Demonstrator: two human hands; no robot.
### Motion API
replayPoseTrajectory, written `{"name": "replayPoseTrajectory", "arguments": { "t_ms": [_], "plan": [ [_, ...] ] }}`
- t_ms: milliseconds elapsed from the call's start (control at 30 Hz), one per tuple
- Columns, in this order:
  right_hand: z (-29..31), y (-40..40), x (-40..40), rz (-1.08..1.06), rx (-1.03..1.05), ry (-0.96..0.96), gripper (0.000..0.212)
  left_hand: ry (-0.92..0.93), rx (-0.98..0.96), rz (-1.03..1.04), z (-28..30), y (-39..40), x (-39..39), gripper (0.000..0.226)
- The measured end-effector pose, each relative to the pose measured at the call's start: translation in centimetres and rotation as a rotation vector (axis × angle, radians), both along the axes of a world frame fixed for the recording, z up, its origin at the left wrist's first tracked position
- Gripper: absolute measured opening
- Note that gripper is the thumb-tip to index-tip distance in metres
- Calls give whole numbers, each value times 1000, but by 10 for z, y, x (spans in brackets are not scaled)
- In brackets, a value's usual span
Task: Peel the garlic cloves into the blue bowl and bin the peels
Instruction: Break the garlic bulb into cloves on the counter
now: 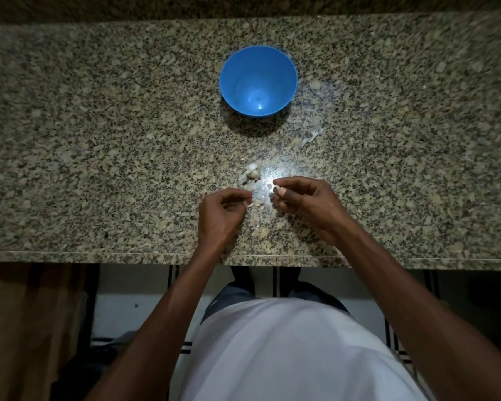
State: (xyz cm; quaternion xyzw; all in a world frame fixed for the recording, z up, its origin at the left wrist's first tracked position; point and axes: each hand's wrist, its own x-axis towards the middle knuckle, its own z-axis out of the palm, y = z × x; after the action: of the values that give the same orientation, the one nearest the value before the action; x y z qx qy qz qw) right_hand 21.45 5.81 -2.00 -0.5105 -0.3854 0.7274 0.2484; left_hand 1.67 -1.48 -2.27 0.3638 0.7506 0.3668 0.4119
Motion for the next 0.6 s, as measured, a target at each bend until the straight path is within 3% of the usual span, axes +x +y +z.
{"name": "replayPoseTrajectory", "arguments": {
  "t_ms": [433, 600],
  "plan": [
    [7, 135, 44, 137, 550, -796, 17, 202, 45, -73, 2, 3, 7, 19],
    [6, 138, 41, 244, 727, -900, 25, 290, 84, -5, -2, -3, 1, 16]
  ]
}}
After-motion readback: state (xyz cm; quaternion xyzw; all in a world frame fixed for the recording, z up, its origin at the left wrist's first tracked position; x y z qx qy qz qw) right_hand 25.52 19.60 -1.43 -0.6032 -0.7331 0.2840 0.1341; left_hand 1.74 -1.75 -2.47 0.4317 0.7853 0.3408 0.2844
